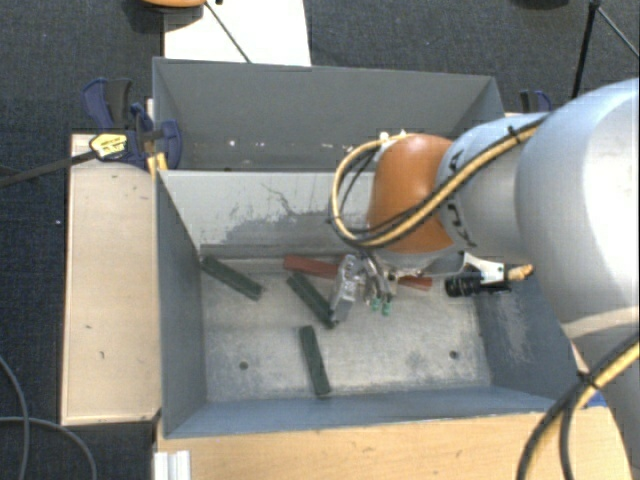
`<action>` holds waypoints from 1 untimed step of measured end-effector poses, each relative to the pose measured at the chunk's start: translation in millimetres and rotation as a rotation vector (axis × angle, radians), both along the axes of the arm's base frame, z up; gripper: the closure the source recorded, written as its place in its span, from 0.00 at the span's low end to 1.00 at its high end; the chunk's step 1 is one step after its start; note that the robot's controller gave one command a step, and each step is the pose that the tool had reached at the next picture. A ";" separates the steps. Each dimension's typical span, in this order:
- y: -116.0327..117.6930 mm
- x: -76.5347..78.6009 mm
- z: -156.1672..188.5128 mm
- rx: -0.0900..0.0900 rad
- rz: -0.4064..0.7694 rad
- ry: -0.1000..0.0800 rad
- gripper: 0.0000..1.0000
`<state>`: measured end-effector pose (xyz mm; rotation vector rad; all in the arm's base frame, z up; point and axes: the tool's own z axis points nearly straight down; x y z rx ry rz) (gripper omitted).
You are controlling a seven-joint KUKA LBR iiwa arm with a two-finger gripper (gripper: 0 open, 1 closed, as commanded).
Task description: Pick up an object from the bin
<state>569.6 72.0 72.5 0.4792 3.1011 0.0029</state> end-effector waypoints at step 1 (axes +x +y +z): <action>0.4 -1.8 -1.8 0.000 0.002 0.004 0.00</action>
Offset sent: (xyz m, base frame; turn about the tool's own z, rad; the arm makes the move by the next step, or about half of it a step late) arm 0.0000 0.0000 0.0000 0.0000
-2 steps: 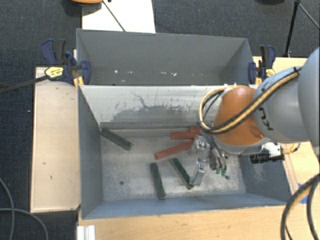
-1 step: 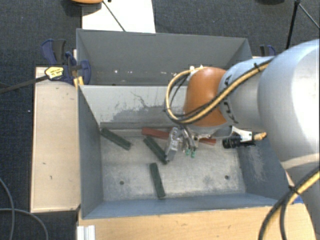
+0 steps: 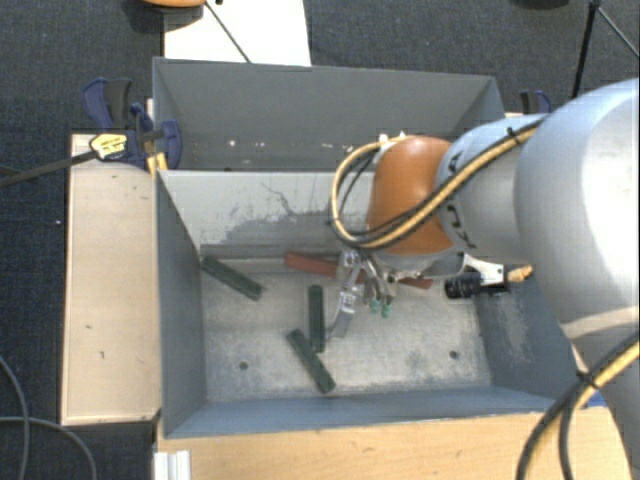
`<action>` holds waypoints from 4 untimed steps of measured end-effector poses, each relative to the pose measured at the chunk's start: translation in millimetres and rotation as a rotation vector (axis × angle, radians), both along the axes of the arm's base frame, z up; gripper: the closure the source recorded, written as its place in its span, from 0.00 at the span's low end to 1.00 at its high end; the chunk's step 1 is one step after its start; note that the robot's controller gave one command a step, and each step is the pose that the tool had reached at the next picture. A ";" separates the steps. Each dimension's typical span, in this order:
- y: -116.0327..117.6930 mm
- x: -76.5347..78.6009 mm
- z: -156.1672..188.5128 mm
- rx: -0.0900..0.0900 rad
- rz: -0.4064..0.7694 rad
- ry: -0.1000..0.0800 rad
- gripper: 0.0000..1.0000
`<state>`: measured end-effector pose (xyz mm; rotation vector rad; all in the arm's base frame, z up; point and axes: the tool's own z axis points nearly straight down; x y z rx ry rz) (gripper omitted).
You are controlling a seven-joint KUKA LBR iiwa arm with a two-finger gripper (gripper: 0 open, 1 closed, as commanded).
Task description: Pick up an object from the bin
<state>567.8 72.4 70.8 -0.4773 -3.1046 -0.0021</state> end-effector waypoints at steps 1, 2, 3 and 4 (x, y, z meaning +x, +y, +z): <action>0.0 0.0 -0.1 0.000 0.000 0.000 0.00; 20.7 -3.7 3.8 -0.005 0.077 -0.001 0.00; 0.8 1.0 16.7 -0.001 0.327 -0.001 1.00; 0.2 1.3 17.1 -0.001 0.326 -0.002 0.00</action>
Offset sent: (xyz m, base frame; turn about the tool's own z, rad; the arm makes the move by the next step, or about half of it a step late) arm -0.0144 0.0913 0.0165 -0.2971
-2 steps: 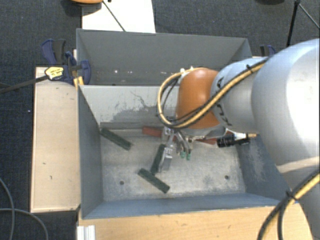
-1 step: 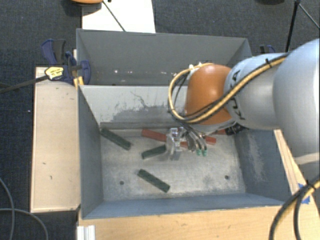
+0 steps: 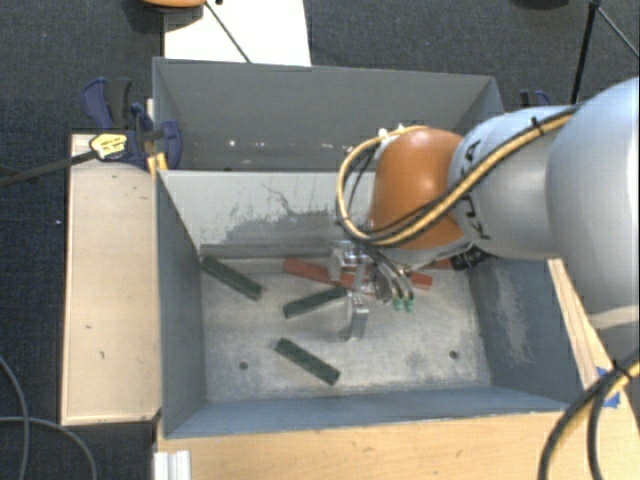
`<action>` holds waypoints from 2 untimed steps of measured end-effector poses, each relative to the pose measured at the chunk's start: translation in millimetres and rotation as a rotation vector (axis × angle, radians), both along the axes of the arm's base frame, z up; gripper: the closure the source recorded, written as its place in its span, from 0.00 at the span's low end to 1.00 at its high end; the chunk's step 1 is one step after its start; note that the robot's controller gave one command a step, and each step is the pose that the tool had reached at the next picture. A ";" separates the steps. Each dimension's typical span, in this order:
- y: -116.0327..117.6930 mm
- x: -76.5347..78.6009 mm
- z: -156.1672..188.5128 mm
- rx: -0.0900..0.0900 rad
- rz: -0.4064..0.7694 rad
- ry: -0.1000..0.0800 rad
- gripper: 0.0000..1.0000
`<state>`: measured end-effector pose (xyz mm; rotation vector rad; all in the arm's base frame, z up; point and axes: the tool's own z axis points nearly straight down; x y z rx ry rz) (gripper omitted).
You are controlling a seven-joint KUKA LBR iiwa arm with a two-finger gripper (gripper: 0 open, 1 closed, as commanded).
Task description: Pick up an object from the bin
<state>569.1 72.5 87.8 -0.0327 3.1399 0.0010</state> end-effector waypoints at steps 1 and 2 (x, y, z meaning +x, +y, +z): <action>0.0 0.0 0.0 0.000 0.000 0.000 0.00; 15.4 -0.9 -0.7 -0.002 0.064 -0.002 0.00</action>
Offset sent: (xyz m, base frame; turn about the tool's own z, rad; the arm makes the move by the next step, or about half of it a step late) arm -0.0048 0.0544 -0.0027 -0.2012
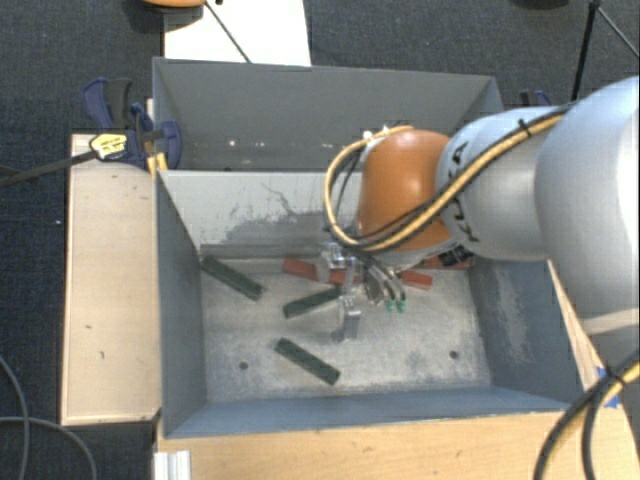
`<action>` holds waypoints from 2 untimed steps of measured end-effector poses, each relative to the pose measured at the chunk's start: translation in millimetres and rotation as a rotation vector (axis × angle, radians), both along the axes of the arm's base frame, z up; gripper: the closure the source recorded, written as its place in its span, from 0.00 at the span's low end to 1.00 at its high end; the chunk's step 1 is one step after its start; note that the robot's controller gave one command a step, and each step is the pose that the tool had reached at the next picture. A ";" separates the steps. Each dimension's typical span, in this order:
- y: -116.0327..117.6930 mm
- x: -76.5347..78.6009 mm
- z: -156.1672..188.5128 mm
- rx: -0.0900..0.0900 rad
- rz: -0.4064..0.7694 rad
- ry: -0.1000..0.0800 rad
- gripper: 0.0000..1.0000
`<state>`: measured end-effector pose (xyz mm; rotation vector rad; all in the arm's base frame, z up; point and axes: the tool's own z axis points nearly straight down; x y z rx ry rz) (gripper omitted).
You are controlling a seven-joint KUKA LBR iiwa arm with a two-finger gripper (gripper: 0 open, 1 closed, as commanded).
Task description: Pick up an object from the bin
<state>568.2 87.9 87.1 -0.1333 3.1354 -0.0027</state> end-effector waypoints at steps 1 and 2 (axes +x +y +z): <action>32.2 3.4 -16.4 0.003 0.324 -0.002 1.00; 32.2 3.4 -16.4 0.003 0.323 -0.002 1.00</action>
Offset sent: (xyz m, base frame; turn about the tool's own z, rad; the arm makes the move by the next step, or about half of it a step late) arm 0.0000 0.0000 0.0000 0.0000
